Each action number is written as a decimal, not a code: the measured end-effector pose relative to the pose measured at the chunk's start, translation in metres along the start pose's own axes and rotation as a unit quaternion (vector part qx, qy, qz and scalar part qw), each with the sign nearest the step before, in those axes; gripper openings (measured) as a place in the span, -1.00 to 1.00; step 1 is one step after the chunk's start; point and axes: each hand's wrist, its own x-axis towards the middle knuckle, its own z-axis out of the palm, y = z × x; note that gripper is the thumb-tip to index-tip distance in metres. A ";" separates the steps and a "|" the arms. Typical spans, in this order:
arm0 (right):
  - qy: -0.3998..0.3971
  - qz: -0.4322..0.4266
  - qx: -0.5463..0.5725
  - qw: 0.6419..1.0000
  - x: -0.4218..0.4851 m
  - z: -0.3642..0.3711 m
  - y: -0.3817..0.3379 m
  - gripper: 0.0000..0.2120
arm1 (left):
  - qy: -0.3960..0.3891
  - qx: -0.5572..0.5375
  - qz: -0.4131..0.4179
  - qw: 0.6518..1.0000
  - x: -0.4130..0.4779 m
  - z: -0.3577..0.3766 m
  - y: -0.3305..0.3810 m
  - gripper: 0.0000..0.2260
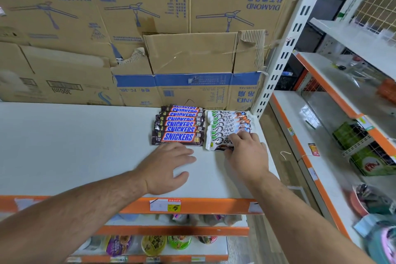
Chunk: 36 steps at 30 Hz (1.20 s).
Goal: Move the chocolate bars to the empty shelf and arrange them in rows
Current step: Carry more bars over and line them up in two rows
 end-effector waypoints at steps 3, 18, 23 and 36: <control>-0.022 0.003 -0.001 1.000 0.005 -0.003 -0.002 -0.70 | -0.002 0.004 -0.002 1.000 0.000 -0.001 0.000 -0.62; -0.023 -0.075 0.029 0.997 -0.038 -0.006 -0.036 -0.80 | -0.019 0.006 -0.020 1.000 0.001 -0.009 0.009 -0.66; -0.099 -0.072 0.038 0.992 -0.047 -0.018 -0.079 -0.71 | -0.030 0.017 -0.066 0.997 -0.020 -0.036 -0.007 -0.61; -0.137 -0.154 0.096 0.974 -0.074 -0.035 -0.335 -0.53 | -0.030 -0.003 -0.243 0.970 -0.229 -0.172 -0.130 -0.51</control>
